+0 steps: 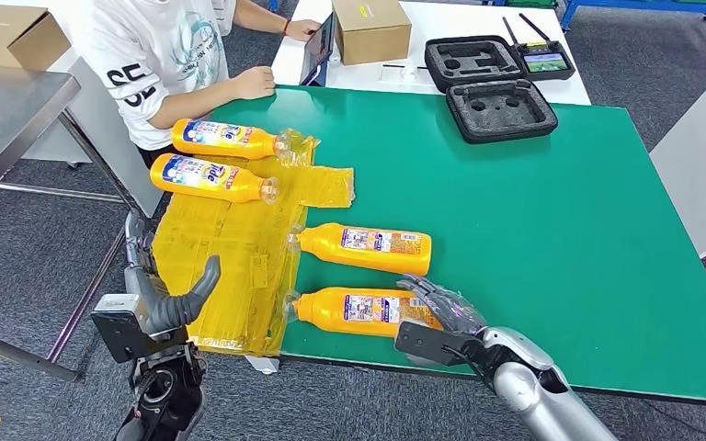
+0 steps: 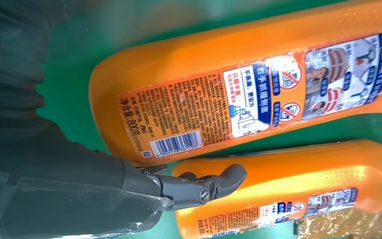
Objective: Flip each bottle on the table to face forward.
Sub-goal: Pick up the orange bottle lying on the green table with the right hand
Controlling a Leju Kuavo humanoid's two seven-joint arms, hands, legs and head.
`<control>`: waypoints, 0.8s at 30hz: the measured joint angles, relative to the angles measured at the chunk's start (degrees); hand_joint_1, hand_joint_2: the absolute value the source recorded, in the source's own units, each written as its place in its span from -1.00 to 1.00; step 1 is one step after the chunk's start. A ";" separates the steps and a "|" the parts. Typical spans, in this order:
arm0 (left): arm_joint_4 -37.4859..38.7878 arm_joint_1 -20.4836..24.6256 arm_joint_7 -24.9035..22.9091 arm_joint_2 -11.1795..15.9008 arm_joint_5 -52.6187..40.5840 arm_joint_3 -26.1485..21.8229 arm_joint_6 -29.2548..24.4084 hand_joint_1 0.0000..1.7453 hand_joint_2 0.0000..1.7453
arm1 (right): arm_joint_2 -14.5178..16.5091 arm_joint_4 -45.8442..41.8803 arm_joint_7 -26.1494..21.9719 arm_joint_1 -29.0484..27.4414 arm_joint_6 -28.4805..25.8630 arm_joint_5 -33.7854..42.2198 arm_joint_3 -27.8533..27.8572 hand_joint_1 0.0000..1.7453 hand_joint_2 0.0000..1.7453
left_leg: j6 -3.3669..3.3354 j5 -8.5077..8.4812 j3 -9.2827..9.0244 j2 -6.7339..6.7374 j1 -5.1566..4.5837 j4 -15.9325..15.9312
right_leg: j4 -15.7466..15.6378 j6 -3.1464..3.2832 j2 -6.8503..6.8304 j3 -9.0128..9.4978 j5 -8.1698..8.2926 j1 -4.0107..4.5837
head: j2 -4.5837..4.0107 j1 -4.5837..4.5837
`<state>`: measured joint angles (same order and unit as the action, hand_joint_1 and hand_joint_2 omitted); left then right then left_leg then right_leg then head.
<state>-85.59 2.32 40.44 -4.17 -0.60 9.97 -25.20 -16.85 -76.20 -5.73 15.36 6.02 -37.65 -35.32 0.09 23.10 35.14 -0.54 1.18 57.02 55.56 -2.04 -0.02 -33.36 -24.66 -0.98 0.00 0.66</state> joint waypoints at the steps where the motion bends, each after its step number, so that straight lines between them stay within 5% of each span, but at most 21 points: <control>1: 0.02 -0.05 0.01 0.00 -0.01 0.00 0.00 -1.00 1.00 | 0.09 0.14 0.19 0.00 -0.08 -0.21 -0.01 -1.00 1.00 | 0.00 0.00 0.00 0.00 0.00 0.00 | 0.00 0.00 0.00 0.00 0.00 0.00 | 0.00 0.00; 6: 0.10 -0.15 0.00 0.00 -0.02 0.00 0.00 -1.00 1.00 | 0.55 0.82 0.79 0.01 -0.22 -0.79 -0.02 -0.99 1.00 | 0.00 -0.01 0.00 0.00 0.00 0.00 | 0.00 0.00 0.00 0.00 0.00 0.00 | 0.00 0.00; 7: 0.10 -0.16 0.00 0.00 -0.02 0.00 0.00 -1.00 1.00 | 0.63 0.96 0.82 0.02 -0.20 -0.85 -0.02 -0.84 1.00 | 0.00 -0.01 0.00 0.00 0.00 0.00 | 0.00 0.00 0.00 0.00 0.00 0.00 | 0.00 0.00; 10: 0.11 -0.17 0.01 0.00 -0.07 0.00 0.02 -1.00 1.00 | 1.01 1.59 0.86 0.07 0.01 -1.16 -0.02 0.54 1.00 | 0.00 0.00 0.00 0.00 0.00 0.00 | 0.00 0.00 0.00 0.00 0.00 0.00 | 0.00 -0.01; 11: 0.11 -0.17 0.01 0.00 -0.11 0.00 0.04 -1.00 1.00 | 1.19 1.87 0.86 0.12 0.14 -1.34 -0.02 0.88 1.00 | 0.00 0.00 0.00 0.00 0.00 0.00 | 0.00 0.00 0.00 0.00 0.00 0.00 | 0.00 -0.01; 12: 0.11 -0.18 0.01 0.00 -0.17 0.00 0.07 -1.00 1.00 | 1.37 2.18 0.86 0.21 0.26 -1.56 -0.03 0.98 1.00 | 0.00 0.00 0.00 0.00 0.00 0.00 | 0.00 0.00 0.00 0.00 0.00 0.00 | 0.00 0.00; 24: 0.11 -0.68 0.01 0.00 -0.36 0.00 0.52 -1.00 1.00 | 2.60 4.69 -0.73 1.12 1.63 -2.74 -0.11 1.00 1.00 | 0.00 -0.01 -0.02 0.00 0.00 0.00 | 0.00 0.00 0.00 0.01 0.00 0.00 | 0.00 0.00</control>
<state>-85.48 1.64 40.45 -4.17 -0.95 9.97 -24.68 -14.25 -71.52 -6.47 16.48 7.64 -40.39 -35.43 0.09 23.10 35.12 -0.53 1.18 57.02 55.57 -2.04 -0.02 -33.35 -24.66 -0.98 0.00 0.66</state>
